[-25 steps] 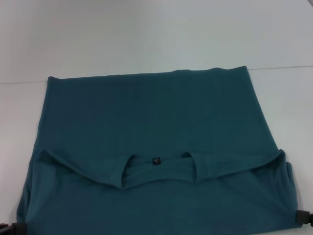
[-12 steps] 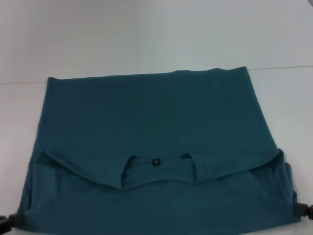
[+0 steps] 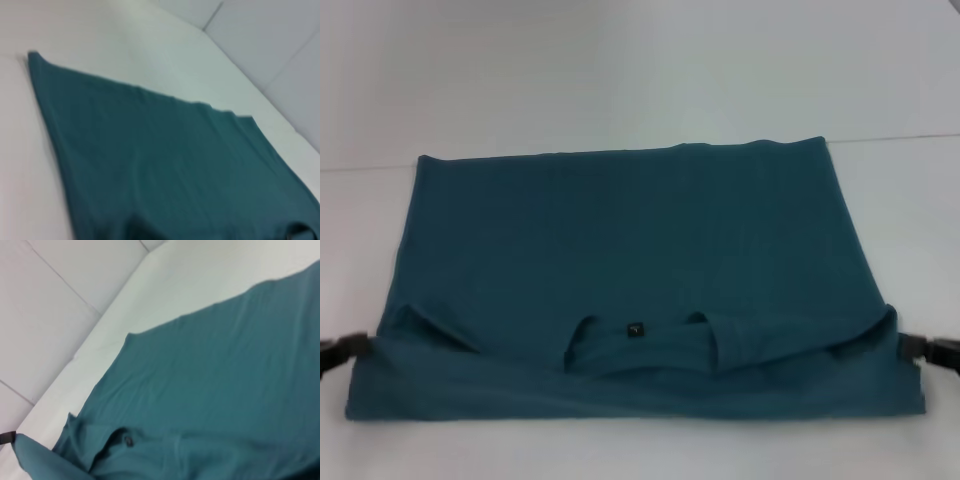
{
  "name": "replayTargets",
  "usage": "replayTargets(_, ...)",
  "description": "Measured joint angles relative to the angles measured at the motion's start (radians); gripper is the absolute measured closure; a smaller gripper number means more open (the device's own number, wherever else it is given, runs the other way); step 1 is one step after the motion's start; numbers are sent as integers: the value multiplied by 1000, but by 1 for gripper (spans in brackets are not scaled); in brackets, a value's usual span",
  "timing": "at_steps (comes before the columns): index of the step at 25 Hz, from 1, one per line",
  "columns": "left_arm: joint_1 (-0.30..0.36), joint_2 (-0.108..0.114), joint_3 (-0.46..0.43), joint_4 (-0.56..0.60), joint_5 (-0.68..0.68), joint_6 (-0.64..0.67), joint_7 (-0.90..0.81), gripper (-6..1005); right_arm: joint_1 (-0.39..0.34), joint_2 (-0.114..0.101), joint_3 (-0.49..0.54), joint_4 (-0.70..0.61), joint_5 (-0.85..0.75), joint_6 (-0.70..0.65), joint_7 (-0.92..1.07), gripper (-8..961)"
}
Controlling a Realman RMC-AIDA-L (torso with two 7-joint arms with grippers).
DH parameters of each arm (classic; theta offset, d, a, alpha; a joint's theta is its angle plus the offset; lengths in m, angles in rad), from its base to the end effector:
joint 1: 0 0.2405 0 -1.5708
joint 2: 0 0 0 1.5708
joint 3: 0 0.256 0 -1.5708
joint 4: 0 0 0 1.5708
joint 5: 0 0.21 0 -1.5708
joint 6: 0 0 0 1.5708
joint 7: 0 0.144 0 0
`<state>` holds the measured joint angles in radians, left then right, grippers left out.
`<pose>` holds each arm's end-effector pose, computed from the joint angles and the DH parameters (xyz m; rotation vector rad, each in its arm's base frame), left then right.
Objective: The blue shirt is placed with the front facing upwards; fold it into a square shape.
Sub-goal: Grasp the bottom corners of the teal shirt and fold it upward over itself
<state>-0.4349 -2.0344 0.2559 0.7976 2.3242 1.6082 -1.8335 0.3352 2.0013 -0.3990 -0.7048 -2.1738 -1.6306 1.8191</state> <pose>-0.3494 0.2959 0.0741 -2.2432 -1.3799 -0.6101 0.3588 0.2686 0.0631 -2.2748 1.4494 0.6900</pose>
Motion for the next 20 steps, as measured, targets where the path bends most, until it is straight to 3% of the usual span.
replayTargets(13,-196,26,-1,-147,-45,-316,-46,994,209,14,-5,102,0,359,5,946)
replayTargets(20,-275,20,21,-217,-97,-523,-40,994,307,43,-16,182,1,616,-31,947)
